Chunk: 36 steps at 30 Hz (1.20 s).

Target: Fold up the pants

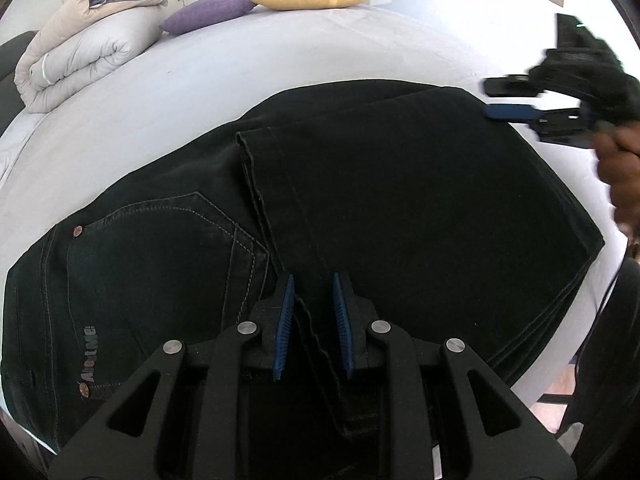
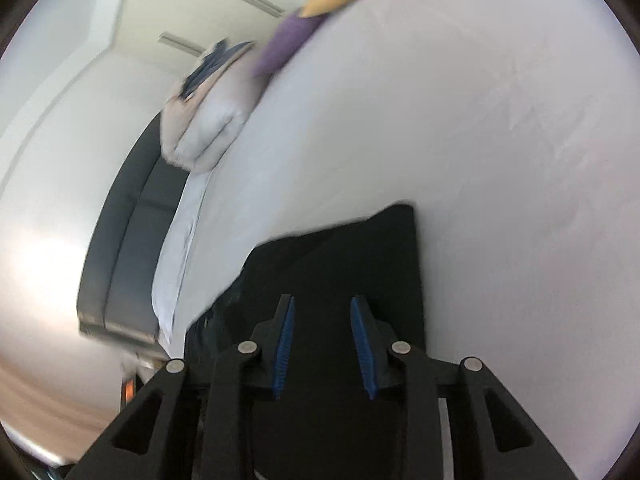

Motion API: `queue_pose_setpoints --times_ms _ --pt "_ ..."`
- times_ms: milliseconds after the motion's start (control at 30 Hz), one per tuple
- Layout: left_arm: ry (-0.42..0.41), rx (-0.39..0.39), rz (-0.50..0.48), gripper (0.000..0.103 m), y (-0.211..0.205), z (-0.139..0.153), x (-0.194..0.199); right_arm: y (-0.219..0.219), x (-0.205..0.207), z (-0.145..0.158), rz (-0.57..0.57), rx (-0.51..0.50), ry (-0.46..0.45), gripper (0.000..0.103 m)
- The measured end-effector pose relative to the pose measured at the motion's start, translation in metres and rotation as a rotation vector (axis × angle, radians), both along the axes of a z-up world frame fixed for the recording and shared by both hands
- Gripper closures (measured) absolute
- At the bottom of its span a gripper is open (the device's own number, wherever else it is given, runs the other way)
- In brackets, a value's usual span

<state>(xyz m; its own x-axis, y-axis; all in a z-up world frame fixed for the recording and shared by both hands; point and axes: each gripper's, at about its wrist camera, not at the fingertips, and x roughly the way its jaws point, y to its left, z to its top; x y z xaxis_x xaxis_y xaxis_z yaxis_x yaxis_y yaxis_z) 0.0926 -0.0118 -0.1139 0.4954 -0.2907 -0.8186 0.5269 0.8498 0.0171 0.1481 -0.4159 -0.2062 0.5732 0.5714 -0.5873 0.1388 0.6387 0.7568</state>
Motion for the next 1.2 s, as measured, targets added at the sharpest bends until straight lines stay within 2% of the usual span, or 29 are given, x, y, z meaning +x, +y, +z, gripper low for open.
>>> queue_pose_setpoints --times_ms 33,67,100,133,233,400,667,767,800,867,933,967,1000,1067,1200 --pt "0.0 -0.001 0.002 0.083 0.001 -0.001 -0.001 -0.003 0.009 -0.012 0.009 0.034 0.017 0.071" --pt "0.0 -0.001 0.004 0.083 0.001 -0.001 -0.002 -0.004 0.012 -0.023 0.003 0.055 0.035 0.082" --pt "0.001 -0.003 0.006 0.083 -0.001 0.0 -0.002 -0.005 0.02 -0.03 -0.012 0.069 0.053 0.096" --pt "0.002 -0.005 0.006 0.083 0.001 -0.001 -0.003 -0.008 0.024 -0.037 -0.021 0.079 0.068 0.101" --pt "0.011 -0.021 0.006 0.083 0.005 -0.001 -0.002 -0.002 0.013 -0.046 -0.01 0.126 0.06 0.102" --pt "0.011 -0.038 0.012 0.083 0.021 -0.005 0.0 0.016 -0.036 -0.037 0.079 0.08 0.061 0.102" --pt "0.02 -0.072 0.02 0.083 0.034 -0.007 0.001 0.049 -0.127 -0.027 0.119 0.087 0.057 0.102" --pt "0.018 -0.081 0.021 0.083 0.038 -0.006 -0.001 0.058 -0.149 -0.019 0.14 0.037 0.069 0.101" --pt "0.018 -0.086 0.02 0.083 0.04 -0.006 -0.002 0.059 -0.157 -0.013 0.146 0.004 0.071 0.099" --pt "0.022 -0.101 0.024 0.083 0.043 -0.006 -0.001 0.06 -0.161 0.007 0.128 -0.033 0.045 0.089" --pt "0.025 -0.114 0.029 0.083 0.046 -0.004 -0.002 0.058 -0.155 0.027 0.105 -0.007 -0.031 0.073" --pt "0.025 -0.119 0.031 0.083 0.047 -0.004 -0.003 0.059 -0.148 0.036 0.093 0.001 -0.07 0.058" --pt "0.026 -0.125 0.033 0.083 0.049 -0.004 -0.003 0.061 -0.138 0.042 0.085 0.014 -0.099 0.049" --pt "0.03 -0.137 0.036 0.083 0.052 -0.003 -0.004 0.068 -0.115 0.046 0.083 0.038 -0.13 0.048" --pt "0.05 -0.196 0.047 0.083 0.065 -0.002 -0.003 0.087 -0.068 0.016 0.072 0.1 -0.053 0.048"
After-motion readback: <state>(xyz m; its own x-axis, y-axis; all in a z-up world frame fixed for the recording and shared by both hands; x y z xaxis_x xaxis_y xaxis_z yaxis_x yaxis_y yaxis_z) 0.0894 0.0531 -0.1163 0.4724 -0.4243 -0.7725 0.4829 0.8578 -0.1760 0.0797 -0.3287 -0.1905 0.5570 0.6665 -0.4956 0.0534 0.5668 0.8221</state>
